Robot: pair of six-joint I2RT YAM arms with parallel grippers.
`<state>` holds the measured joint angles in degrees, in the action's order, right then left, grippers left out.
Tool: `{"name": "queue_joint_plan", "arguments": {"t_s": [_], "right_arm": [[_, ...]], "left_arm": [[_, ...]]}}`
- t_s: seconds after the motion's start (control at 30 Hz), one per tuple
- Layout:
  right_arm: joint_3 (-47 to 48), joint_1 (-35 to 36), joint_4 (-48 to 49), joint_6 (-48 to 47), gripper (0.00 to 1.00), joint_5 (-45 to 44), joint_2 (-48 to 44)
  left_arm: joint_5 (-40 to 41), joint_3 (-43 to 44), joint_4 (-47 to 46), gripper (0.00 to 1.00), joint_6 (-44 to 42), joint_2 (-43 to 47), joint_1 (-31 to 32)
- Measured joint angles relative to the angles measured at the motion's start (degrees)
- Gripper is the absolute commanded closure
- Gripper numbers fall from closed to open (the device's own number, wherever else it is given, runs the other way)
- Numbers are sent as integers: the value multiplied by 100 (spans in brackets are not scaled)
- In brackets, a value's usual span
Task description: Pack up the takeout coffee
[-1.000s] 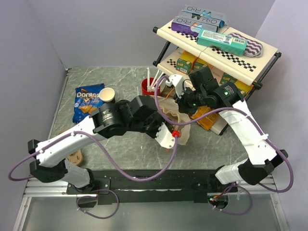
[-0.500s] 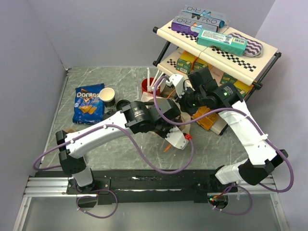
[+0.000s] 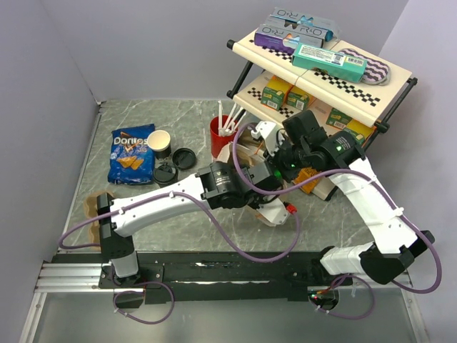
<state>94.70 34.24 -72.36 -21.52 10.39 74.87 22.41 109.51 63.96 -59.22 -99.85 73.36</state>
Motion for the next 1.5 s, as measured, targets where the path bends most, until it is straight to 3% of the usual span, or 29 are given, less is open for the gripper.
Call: {"name": "queue_joint_plan", "arguments": {"t_s": [0.4,0.67,0.9,1.5], "right_arm": [[-133,0,-31,92,100,-74,-83],[-216,-2,-46,87,100,31,-140],[-387,-70,13,98,100,85,-184],[-424,-313,-55,111,100,361,-116]], "left_arm": [[251,286,293,99,175,-468,55],[313,-542,-85,99,44,297,-208],[299,-79,-120,99,20,365,-339],[-177,-363,-577,99,179,610,-400]]}}
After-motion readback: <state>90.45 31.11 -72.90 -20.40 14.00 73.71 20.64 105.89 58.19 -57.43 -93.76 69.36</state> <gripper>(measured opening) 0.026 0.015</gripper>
